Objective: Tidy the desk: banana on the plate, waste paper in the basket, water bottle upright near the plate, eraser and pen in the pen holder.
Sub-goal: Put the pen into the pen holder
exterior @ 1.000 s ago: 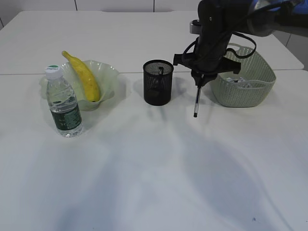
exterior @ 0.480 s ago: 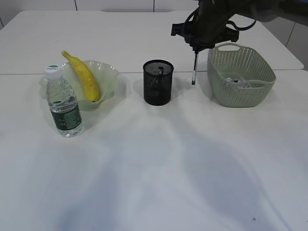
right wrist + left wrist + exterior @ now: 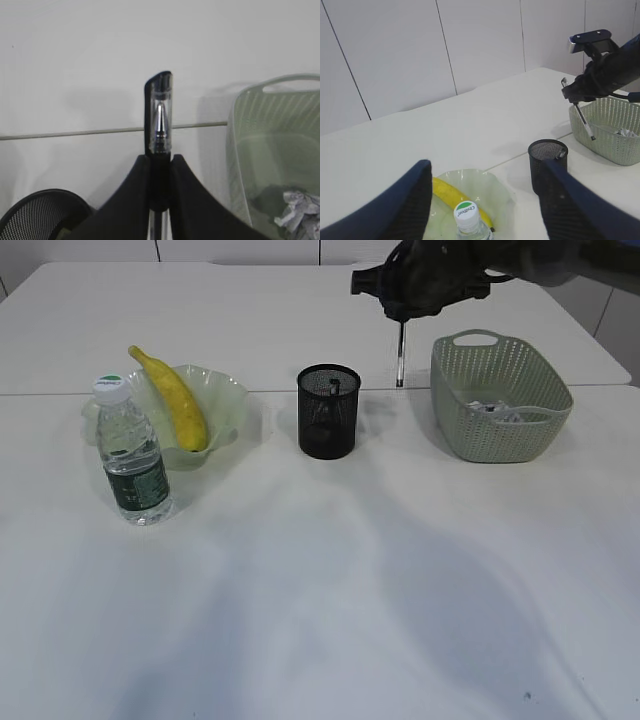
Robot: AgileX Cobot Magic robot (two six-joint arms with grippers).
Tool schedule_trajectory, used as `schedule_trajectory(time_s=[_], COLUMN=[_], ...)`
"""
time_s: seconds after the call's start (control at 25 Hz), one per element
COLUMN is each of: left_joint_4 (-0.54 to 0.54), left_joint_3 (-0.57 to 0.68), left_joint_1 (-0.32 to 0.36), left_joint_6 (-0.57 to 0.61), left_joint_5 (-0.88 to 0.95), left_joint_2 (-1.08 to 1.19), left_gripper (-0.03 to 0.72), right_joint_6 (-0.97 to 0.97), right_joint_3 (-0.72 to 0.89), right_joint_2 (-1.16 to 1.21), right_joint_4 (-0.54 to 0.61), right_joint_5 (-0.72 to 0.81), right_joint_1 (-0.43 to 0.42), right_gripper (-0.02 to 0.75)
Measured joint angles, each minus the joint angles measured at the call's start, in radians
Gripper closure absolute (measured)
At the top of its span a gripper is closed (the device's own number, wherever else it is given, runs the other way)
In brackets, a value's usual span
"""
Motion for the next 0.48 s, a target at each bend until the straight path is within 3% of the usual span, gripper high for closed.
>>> schedule_trajectory(time_s=[0.48], left_joint_4=[0.0], left_joint_3=[0.0], left_joint_1=[0.0], left_joint_6=[0.0], left_joint_5=[0.0], left_joint_2=[0.0], left_gripper=[0.214], right_joint_6=[-0.006], right_joint_3=[0.0], right_joint_2=[0.0], right_joint_4=[-0.084], right_joint_5=[-0.186], right_joint_1=[0.0], right_gripper=[0.676])
